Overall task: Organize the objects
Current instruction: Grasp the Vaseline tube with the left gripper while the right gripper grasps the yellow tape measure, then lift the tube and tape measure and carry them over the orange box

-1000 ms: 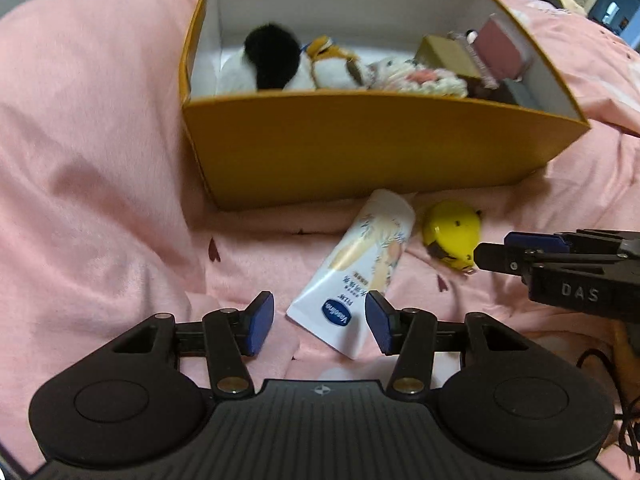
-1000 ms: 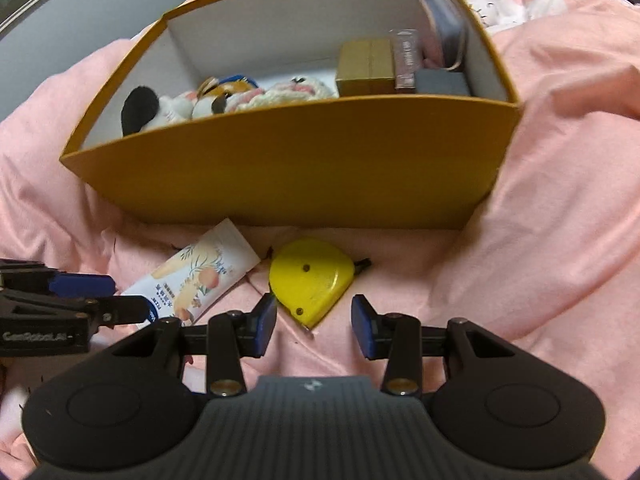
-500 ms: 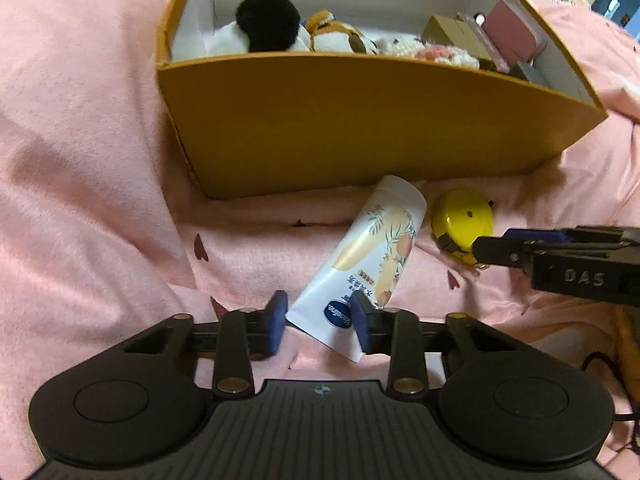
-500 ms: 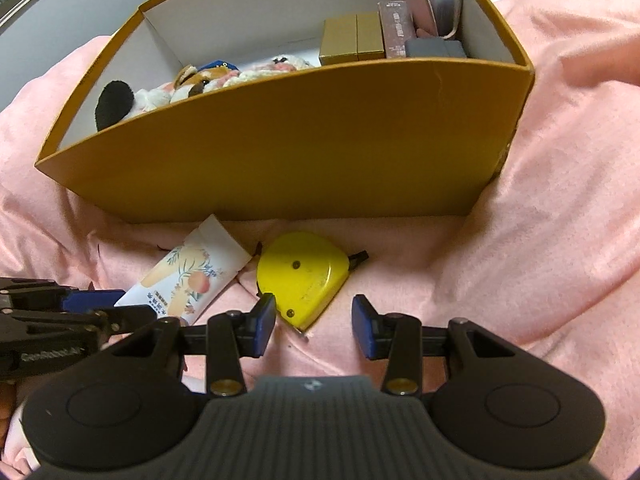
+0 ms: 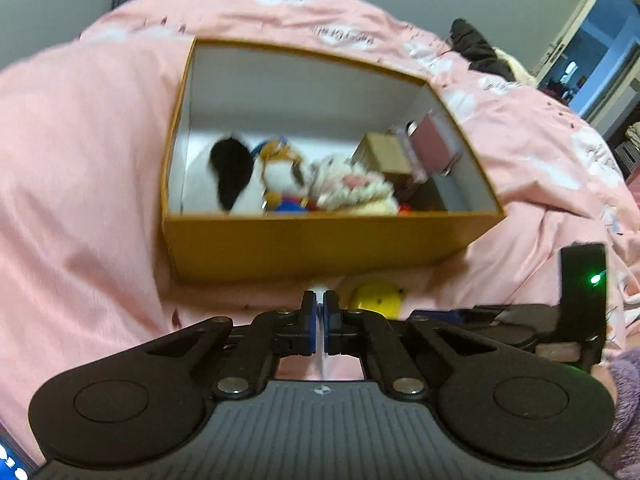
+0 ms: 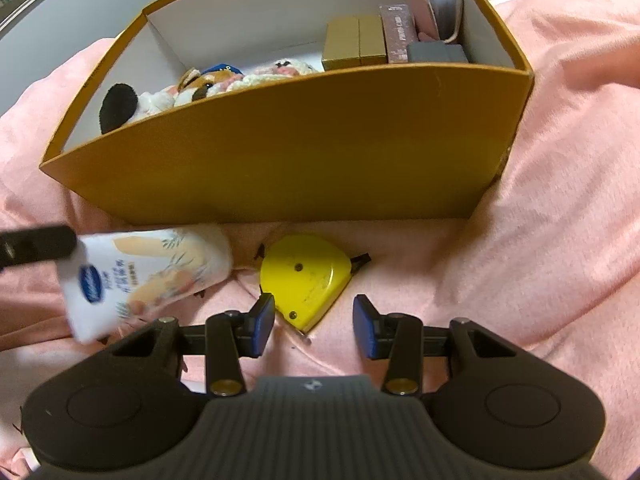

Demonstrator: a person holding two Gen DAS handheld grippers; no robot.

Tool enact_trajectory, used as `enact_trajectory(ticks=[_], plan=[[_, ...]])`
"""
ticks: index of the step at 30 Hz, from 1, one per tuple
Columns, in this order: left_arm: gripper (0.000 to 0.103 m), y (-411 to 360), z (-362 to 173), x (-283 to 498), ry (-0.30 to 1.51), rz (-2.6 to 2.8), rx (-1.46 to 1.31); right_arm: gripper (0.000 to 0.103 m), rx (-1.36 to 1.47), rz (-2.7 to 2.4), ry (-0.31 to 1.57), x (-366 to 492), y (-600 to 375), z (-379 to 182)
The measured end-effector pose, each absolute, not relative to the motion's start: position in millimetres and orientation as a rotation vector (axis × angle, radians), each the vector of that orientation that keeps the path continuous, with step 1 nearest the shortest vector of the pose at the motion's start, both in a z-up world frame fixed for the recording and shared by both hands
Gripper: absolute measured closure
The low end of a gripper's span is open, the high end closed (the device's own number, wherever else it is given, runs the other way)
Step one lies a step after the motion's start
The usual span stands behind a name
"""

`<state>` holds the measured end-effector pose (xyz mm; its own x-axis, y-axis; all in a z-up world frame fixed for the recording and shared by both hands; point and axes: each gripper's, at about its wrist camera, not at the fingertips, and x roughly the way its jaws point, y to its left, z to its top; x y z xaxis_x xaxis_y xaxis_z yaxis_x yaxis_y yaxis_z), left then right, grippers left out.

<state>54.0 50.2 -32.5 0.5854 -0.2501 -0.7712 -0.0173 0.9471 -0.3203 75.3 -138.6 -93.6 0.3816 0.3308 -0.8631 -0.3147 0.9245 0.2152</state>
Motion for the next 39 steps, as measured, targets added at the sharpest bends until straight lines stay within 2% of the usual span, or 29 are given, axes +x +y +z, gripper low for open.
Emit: enact_trajectory(ticks=[6, 13, 18, 26, 28, 31, 39], plan=[[0.099, 31.6, -44.2, 66.5, 0.963, -0.161, -0.243, 0.053, 0.063, 0.410, 1.114, 81.6, -141.1, -94.3], [0.090, 11.8, -62.6, 60.2, 1.067, -0.165, -0.105, 0.052, 0.060, 0.438, 1.126, 86.7, -131.9, -97.5], [0.086, 10.2, -80.4, 56.8, 1.170, -0.131, -0.061, 0.045, 0.086, 0.436, 1.146, 94.8, -129.0, -101.7], [0.084, 16.0, -97.2, 53.4, 1.262, -0.120, -0.113, 0.044, 0.077, 0.413, 1.175, 104.5, -120.5, -113.5], [0.084, 20.8, -97.0, 50.8, 1.256, -0.113, -0.153, 0.044, 0.069, 0.411, 1.176, 104.1, -119.3, -114.4], [0.090, 25.8, -91.5, 45.5, 1.222, -0.101, -0.178, 0.047, 0.055, 0.405, 1.170, 101.7, -118.3, -114.2], [0.092, 33.1, -57.1, 48.6, 1.053, -0.079, -0.203, 0.048, 0.026, 0.418, 1.132, 88.2, -117.8, -97.7]])
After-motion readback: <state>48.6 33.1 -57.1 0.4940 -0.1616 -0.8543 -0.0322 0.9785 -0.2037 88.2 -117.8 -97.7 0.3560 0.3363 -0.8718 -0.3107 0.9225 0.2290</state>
